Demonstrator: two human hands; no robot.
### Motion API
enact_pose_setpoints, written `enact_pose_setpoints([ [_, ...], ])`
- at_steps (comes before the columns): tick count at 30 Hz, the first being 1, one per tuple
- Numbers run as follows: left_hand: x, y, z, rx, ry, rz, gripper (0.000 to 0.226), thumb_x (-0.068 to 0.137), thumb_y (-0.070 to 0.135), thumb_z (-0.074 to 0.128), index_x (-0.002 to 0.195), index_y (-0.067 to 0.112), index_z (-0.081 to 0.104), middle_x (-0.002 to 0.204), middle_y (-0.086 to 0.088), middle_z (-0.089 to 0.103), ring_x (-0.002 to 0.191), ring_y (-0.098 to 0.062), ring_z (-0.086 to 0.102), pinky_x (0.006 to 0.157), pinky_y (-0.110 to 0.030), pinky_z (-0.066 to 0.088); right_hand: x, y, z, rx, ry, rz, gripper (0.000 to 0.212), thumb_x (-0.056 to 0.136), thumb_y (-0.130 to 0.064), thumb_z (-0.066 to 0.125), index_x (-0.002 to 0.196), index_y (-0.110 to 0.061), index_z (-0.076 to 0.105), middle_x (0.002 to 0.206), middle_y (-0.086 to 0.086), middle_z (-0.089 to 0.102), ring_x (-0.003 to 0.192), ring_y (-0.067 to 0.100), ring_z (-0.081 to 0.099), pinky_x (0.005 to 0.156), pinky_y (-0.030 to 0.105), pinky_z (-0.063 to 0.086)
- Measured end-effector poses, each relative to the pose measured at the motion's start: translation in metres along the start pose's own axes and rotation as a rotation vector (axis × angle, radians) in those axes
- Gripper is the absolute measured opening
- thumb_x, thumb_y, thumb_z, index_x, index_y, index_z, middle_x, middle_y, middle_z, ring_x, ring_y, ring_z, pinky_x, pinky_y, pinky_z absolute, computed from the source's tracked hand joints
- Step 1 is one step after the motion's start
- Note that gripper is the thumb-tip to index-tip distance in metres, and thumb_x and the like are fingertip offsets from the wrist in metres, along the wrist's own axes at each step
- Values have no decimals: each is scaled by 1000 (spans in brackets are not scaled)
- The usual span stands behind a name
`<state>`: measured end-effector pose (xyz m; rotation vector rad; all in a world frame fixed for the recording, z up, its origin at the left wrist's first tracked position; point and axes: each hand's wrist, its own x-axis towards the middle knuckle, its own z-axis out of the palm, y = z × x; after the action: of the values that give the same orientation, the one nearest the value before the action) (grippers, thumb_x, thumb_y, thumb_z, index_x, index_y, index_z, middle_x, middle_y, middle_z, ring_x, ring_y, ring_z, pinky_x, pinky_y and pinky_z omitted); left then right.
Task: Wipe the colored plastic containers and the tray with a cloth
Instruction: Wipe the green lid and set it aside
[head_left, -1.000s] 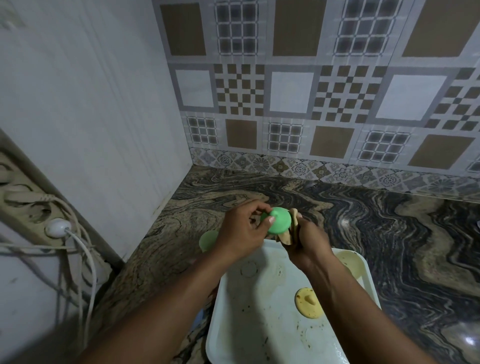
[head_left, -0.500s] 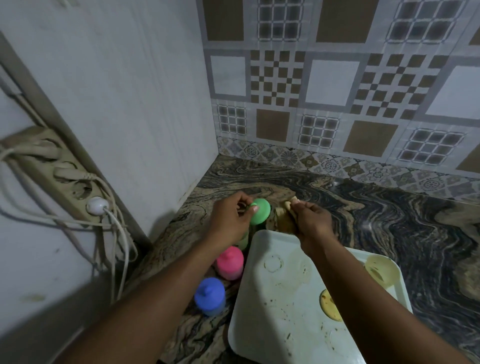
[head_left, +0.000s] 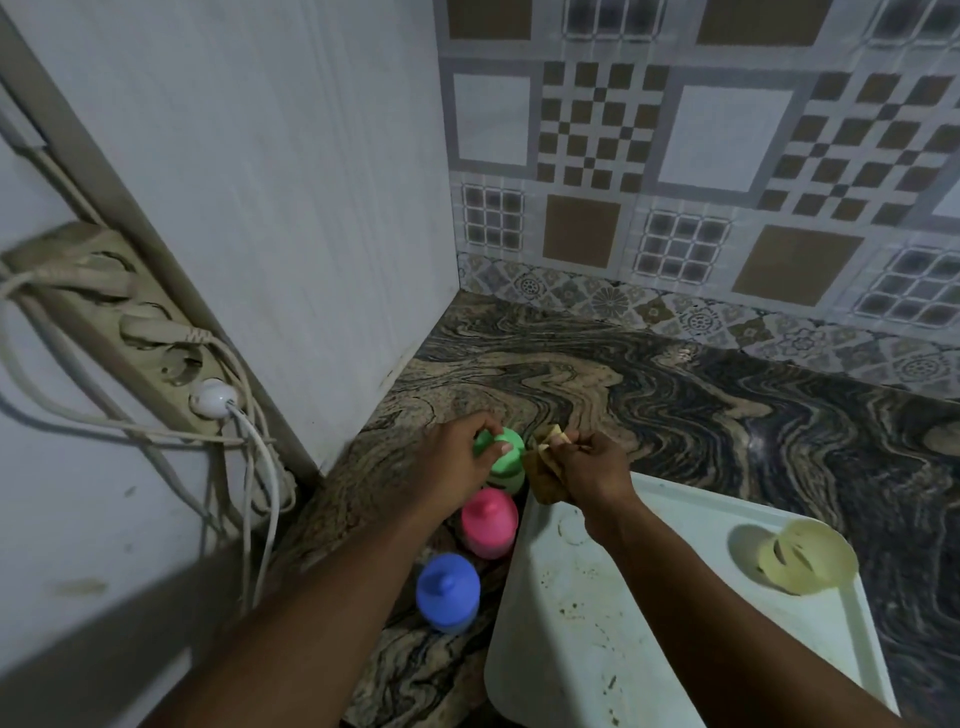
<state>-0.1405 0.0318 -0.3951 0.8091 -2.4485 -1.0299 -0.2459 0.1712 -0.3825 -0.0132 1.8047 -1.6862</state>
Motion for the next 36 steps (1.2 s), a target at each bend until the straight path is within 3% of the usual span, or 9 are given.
enact_pose_setpoints([
  [3, 0, -5, 2, -17, 8, 6, 14, 84, 35, 78, 92, 28, 69, 90, 6, 74, 81, -17, 67, 73, -37, 56, 6, 4, -1, -4, 29, -1, 20, 99, -15, 62, 110, 1, 60, 97, 26, 73, 87, 44, 74, 73, 63, 57],
  [8, -4, -7, 4, -81, -8, 18, 17, 82, 40, 77, 93, 32, 68, 101, 10, 76, 90, -11, 70, 79, -36, 58, 18, 11, -9, -14, 85, -3, 22, 95, -18, 60, 107, 1, 65, 100, 30, 72, 87, 47, 71, 64, 49, 59],
  [12, -5, -9, 4, -105, -30, 44, 30, 77, 54, 69, 97, 31, 65, 110, 8, 76, 98, -12, 71, 83, -39, 58, 22, 14, -14, -11, 92, 23, 23, 96, -14, 56, 107, 3, 66, 98, 33, 70, 74, 40, 68, 57, 42, 56],
  [20, -7, -9, 0, -25, -49, 29, 20, 85, 34, 76, 98, 21, 71, 98, 1, 75, 89, -19, 68, 79, -40, 57, 16, 21, -9, 58, 13, 43, 26, 97, -11, 54, 112, 10, 62, 87, 34, 70, 59, 34, 63, 49, 35, 49],
  [25, -4, -3, -4, 86, -91, 19, 18, 86, 38, 75, 94, 26, 65, 91, -3, 72, 83, -22, 66, 74, -40, 56, 13, 18, -10, 59, -25, 72, 26, 99, -16, 54, 108, 4, 68, 83, 26, 72, 60, 33, 64, 48, 34, 49],
  [30, -3, 3, -4, 147, -138, -3, 18, 89, 36, 72, 95, 26, 58, 92, -3, 71, 80, -24, 66, 74, -41, 56, 3, 13, -12, 125, -134, 132, 37, 87, -37, 75, 91, -1, 72, 66, 15, 55, 51, 23, 47, 49, 28, 36],
  [33, -2, 8, -3, 182, -192, -38, 18, 93, 34, 67, 100, 27, 52, 96, -3, 68, 78, -23, 62, 73, -39, 53, -1, 11, -20, 142, -154, 189, 25, 82, -28, 81, 87, -8, 67, 75, 15, 54, 58, 22, 48, 54, 29, 36],
  [36, 2, 12, -2, 196, -247, -86, 19, 95, 31, 63, 108, 23, 51, 102, -7, 66, 82, -24, 60, 71, -32, 44, -6, 7, -32, 131, -133, 203, 19, 86, -16, 75, 100, -4, 70, 93, 15, 72, 78, 25, 66, 62, 30, 50],
])
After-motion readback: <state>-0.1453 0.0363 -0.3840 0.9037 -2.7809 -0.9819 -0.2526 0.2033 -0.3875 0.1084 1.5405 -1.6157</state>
